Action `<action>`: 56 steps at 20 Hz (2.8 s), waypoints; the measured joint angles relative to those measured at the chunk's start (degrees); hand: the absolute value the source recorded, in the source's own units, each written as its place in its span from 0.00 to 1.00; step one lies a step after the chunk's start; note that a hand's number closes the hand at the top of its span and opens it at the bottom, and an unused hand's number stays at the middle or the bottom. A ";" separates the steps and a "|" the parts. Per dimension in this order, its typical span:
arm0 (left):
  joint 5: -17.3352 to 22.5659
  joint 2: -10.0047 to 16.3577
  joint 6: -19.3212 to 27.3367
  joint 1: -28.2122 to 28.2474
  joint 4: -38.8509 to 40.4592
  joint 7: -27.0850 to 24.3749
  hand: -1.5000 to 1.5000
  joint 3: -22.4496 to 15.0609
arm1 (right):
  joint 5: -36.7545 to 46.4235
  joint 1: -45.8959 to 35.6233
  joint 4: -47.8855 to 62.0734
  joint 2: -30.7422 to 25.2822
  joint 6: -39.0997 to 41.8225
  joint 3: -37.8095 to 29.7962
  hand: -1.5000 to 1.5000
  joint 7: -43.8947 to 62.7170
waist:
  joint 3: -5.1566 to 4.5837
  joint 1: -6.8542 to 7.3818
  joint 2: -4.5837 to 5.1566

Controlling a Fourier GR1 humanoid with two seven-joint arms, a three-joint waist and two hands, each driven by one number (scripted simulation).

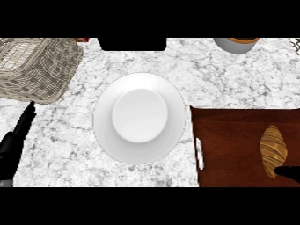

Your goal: Pick the croissant from the tray and place it in the plate

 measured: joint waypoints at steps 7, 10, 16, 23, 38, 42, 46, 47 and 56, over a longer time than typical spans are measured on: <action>-1.82 -2.03 -2.09 -0.21 0.41 -0.40 0.50 2.25 | 3.91 -1.82 3.03 4.07 3.00 0.21 0.00 0.24 | 0.01 -0.11 0.00; -2.35 -2.52 -3.61 0.72 -0.79 -0.09 0.50 3.53 | 5.14 -2.63 4.31 5.42 4.34 -1.00 0.00 -0.34 | 0.02 -0.07 -0.01; -3.99 -3.64 -5.70 1.27 -1.47 -0.33 0.50 5.88 | 8.58 -4.87 10.02 8.56 5.60 -2.10 1.00 -4.71 | -0.02 -0.05 -0.03; -5.47 -5.25 -7.17 0.73 -1.90 0.61 0.50 7.53 | 11.97 -6.43 13.29 11.31 4.03 -3.82 1.00 -10.92 | -0.41 -0.25 -0.21; -7.49 -6.59 -8.15 -1.05 -2.20 2.07 0.50 7.96 | 37.94 -14.25 15.21 2.15 3.57 9.22 1.00 -13.87 | -0.18 0.74 0.03; -7.25 -6.67 -8.64 0.76 -2.13 0.30 0.50 8.61 | 43.10 -15.16 12.84 1.75 -0.59 9.36 1.00 -13.69 | -0.05 0.32 -0.02; -7.06 -6.47 -8.82 0.56 -1.69 0.61 0.50 9.52 | 46.05 -13.43 4.81 1.57 -4.27 8.69 1.00 -12.93 | -0.05 -0.40 -0.18; -7.32 -6.88 -8.54 0.77 -1.57 0.27 0.50 9.32 | 46.66 -13.16 2.39 1.38 -4.97 8.55 1.00 -12.88 | -0.05 -0.53 -0.21; -8.12 -7.57 -8.33 1.37 -1.12 -0.98 0.50 9.22 | 44.09 -14.36 -19.89 3.59 -2.71 11.93 1.00 -12.30 | -0.07 -0.57 -0.30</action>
